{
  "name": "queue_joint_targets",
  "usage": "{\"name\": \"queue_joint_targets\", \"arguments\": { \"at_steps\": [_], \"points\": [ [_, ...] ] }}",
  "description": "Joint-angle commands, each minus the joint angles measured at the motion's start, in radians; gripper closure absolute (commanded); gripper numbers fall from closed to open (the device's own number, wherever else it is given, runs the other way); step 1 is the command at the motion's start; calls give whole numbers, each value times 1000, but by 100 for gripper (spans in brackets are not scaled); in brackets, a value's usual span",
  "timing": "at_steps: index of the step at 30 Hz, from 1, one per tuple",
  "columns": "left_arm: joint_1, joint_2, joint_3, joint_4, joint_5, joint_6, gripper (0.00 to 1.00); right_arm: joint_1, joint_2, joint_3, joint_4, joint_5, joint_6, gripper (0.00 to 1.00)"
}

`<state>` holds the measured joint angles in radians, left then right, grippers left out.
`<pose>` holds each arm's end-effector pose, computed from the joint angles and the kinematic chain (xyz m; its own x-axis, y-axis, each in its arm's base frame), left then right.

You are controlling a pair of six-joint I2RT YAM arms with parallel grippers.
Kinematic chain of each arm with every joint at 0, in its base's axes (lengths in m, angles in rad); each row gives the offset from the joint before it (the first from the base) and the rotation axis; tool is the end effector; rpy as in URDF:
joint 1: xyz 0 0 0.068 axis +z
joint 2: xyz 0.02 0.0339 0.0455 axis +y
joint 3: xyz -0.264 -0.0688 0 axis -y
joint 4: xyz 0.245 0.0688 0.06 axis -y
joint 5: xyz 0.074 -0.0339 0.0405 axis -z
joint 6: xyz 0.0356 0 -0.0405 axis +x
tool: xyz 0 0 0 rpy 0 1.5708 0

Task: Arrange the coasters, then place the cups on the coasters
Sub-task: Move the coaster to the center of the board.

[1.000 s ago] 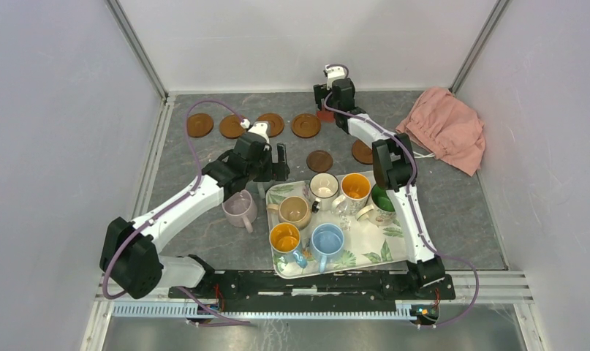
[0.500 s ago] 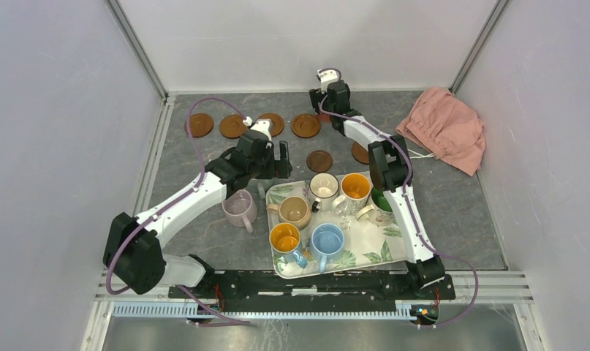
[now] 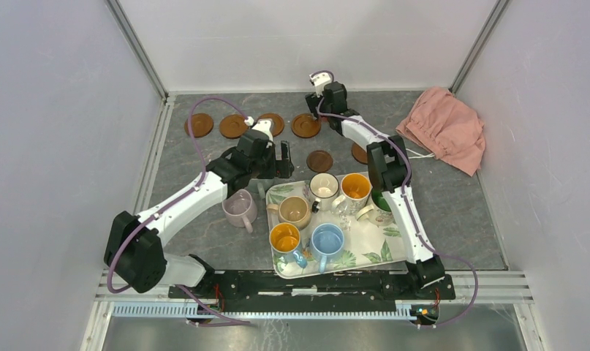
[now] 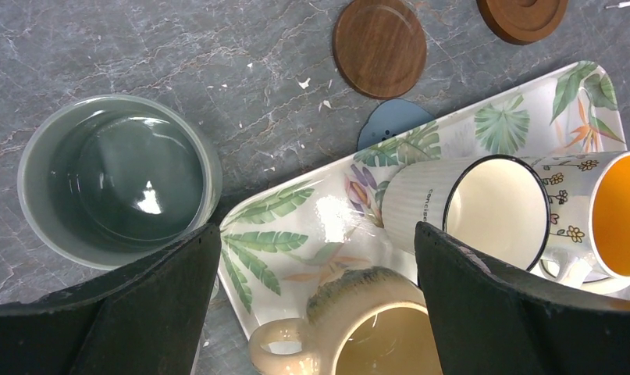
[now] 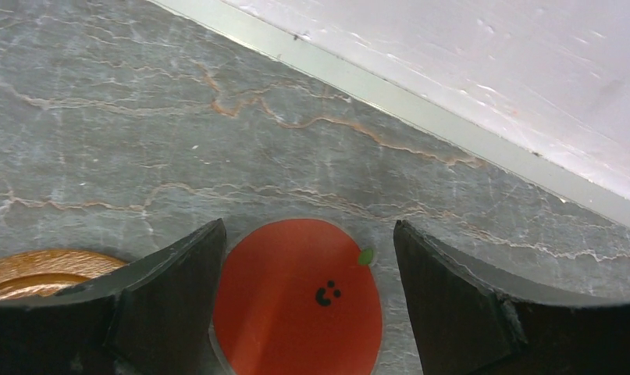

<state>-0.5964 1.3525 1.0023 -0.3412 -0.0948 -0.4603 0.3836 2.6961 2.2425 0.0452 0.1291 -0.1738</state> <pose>0.2483 -0.1645 0.2738 -0.6942 -0.0632 -0.7170 0.2126 0.9337 -0.2881 0.5628 0.2222 0.1304 -0.3175 -0.3131 -0.8951 -0.3213 0.9236 -0.2091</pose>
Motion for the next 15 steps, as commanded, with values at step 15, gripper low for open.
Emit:
{"name": "queue_joint_targets", "arguments": {
  "at_steps": [15],
  "points": [
    [12, 41, 39, 47, 39, 43, 0, -76, -54, -12, -147, 7, 79, 16]
  ]
}}
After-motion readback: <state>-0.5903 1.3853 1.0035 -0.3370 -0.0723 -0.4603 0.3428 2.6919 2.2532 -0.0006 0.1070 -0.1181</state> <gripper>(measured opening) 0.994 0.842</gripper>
